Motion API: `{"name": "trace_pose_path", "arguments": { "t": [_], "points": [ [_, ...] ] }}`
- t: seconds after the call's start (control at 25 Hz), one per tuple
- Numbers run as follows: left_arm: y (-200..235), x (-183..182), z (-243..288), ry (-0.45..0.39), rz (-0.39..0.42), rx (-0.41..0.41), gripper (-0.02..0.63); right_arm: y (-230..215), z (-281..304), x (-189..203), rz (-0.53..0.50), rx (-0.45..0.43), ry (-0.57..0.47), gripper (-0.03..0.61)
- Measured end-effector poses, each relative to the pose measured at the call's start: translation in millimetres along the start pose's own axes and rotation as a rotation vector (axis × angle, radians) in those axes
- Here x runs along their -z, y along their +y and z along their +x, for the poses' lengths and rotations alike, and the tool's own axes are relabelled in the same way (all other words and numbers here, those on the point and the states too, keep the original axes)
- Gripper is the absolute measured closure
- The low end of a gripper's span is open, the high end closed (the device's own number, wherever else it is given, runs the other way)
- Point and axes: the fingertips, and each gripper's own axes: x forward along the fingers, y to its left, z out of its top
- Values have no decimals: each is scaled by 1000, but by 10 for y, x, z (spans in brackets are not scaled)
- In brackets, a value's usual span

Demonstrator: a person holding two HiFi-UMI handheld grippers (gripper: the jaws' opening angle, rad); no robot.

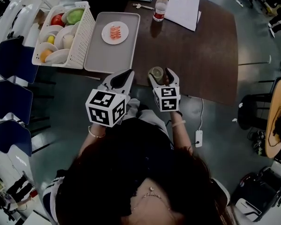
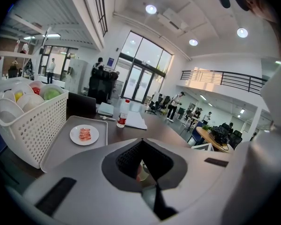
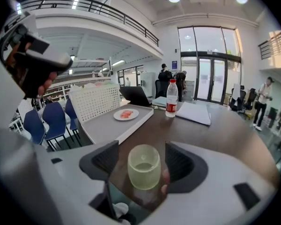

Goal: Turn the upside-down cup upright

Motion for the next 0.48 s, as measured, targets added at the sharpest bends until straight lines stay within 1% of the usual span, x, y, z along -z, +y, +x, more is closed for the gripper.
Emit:
{"name": "trace_pose_path", "arguments": {
  "t": [0.24,0.48],
  "points": [
    [63,17,-21,10,7,-6,618,-53,271,332,4,28,97,279],
    [149,37,-61,15,2,-27,618,-61,384,478,34,22,134,279]
  ]
}}
